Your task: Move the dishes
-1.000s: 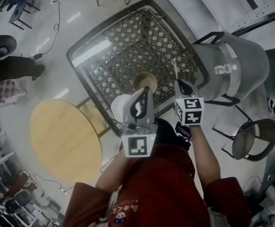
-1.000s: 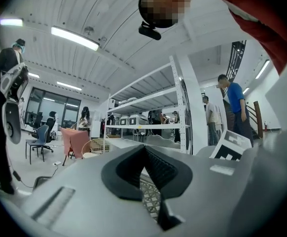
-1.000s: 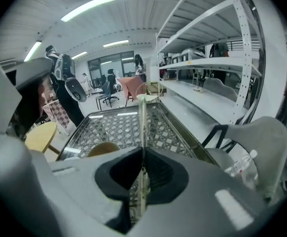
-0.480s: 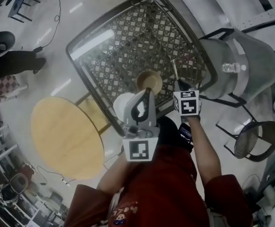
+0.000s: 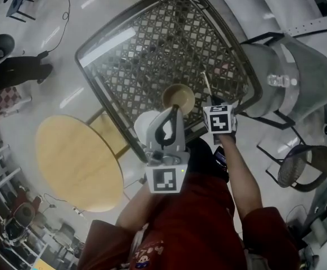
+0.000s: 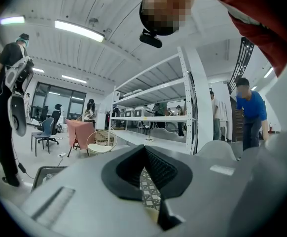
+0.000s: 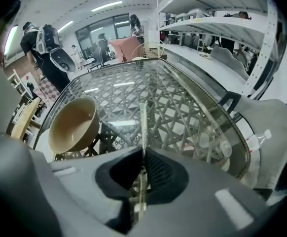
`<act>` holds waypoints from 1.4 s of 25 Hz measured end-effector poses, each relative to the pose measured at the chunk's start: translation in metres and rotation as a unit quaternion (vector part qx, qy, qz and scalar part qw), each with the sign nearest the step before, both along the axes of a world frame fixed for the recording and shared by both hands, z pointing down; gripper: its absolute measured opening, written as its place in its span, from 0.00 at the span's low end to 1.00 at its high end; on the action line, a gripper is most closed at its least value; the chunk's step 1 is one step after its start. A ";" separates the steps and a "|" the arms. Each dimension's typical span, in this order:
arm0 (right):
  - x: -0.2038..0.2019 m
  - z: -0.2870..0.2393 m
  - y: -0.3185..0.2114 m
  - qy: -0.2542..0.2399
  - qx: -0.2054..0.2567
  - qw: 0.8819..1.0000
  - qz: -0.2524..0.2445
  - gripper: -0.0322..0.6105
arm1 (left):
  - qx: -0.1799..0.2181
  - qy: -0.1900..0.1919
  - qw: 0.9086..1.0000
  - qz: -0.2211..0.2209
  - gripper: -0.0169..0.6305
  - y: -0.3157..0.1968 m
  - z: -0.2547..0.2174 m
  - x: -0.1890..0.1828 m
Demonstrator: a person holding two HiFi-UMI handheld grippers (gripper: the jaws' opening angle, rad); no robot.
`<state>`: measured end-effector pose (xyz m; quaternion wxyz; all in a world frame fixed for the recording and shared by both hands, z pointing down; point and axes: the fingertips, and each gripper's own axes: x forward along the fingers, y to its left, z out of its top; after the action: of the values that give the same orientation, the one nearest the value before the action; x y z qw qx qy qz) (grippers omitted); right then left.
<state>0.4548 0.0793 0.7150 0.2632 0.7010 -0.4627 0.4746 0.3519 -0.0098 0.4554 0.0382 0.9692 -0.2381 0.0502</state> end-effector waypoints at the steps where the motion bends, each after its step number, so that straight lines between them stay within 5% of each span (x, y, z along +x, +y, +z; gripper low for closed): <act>1: 0.000 0.001 -0.001 0.000 -0.002 1.000 0.000 0.08 | -0.001 -0.001 1.000 0.000 0.04 -0.001 0.002 0.000; 22: 0.008 -0.009 0.004 0.007 0.020 0.999 0.038 0.23 | 0.002 0.011 1.000 -0.014 0.04 -0.002 -0.005 -0.011; 35: 0.006 -0.097 -0.011 0.061 0.124 0.989 0.053 0.23 | 0.012 0.033 0.999 -0.018 0.04 0.002 -0.036 -0.028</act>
<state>0.4609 0.0681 0.6175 0.1768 0.7795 -0.4627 0.3833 0.3237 -0.0073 0.4193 0.0351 0.9663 -0.2547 0.0142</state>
